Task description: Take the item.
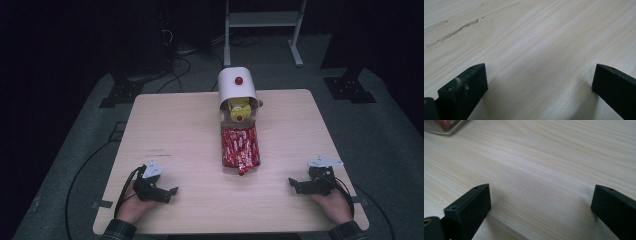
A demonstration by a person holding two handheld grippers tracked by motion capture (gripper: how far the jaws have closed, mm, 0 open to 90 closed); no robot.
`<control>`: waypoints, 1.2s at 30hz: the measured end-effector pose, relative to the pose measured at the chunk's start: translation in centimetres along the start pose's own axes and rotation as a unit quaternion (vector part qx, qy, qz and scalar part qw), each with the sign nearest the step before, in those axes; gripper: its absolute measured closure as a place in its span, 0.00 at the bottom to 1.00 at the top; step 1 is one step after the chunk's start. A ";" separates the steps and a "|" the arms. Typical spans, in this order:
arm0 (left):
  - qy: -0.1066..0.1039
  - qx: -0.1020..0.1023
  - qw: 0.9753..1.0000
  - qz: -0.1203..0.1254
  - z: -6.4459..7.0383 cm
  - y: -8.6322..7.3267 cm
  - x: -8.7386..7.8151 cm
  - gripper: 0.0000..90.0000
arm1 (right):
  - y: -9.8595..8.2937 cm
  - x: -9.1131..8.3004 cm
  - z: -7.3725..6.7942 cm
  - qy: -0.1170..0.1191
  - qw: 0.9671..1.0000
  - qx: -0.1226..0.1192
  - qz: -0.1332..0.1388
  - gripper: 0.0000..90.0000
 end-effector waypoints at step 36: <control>-0.001 0.000 1.000 0.000 0.0 0.0 0.0 0.00 | 1.7 -0.3 -1.1 0.022 1.000 0.001 -0.004 0.02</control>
Point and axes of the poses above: each handheld gripper's, and its own axes: x roughly forward along the jaws, y roughly out of its top, z roughly to its right, the point moved 4 cm from there along x, roughly forward along the jaws, and after that the axes turned 13 degrees about y, right-handed, at the moved point
